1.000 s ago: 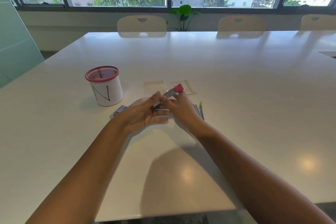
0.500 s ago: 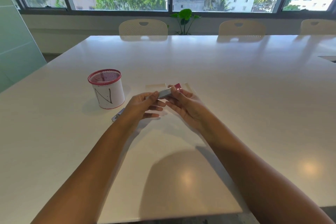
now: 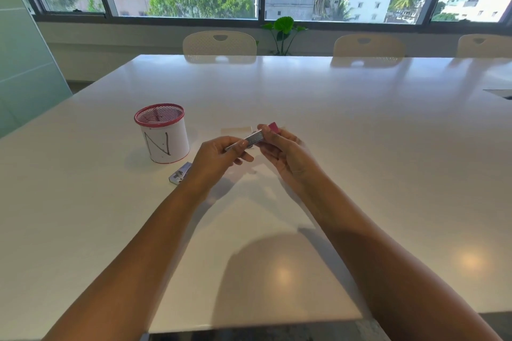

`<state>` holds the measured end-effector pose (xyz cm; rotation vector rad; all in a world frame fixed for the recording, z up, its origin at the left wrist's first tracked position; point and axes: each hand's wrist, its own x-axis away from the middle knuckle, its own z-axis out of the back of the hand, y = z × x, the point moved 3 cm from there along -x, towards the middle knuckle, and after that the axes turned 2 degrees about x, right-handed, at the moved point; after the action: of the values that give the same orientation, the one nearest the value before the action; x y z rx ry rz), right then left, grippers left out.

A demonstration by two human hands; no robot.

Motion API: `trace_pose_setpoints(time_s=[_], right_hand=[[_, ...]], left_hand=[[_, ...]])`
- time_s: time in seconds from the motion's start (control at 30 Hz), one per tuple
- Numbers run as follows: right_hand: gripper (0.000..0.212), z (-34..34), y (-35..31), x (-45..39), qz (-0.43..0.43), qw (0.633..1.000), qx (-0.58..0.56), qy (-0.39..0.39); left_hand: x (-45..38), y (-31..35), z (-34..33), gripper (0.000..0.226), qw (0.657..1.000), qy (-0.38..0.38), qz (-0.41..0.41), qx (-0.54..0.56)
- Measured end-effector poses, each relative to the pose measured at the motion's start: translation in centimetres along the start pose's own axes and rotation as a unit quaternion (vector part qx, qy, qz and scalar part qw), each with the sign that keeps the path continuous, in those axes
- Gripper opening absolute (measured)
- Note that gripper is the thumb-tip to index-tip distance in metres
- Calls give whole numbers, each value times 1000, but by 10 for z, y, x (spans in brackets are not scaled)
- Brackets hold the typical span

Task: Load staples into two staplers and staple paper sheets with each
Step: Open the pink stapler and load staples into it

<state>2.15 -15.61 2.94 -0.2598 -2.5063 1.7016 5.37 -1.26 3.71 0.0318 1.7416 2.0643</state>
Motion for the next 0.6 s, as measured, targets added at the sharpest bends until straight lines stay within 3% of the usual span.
trace_pose_setpoints(time_s=[0.13,0.23,0.37,0.5,0.6], right_hand=[[20,3,2,-2,-58,996,41,-50],[27,7,2,-5,-54,989,119,-64],[49,17,1,-10,-55,986,158,5],[40,23,5,-17,-24,977,203,54],[33,24,4,-16,47,932,347,93]], left_hand=[[1,-2,0,20,996,-16,-4,-82],[0,-7,1,20,991,-3,-22,-133],[-1,-13,4,25,961,37,-58,-267],[1,-13,3,34,941,54,-62,-327],[2,-10,6,31,918,57,-51,-388]])
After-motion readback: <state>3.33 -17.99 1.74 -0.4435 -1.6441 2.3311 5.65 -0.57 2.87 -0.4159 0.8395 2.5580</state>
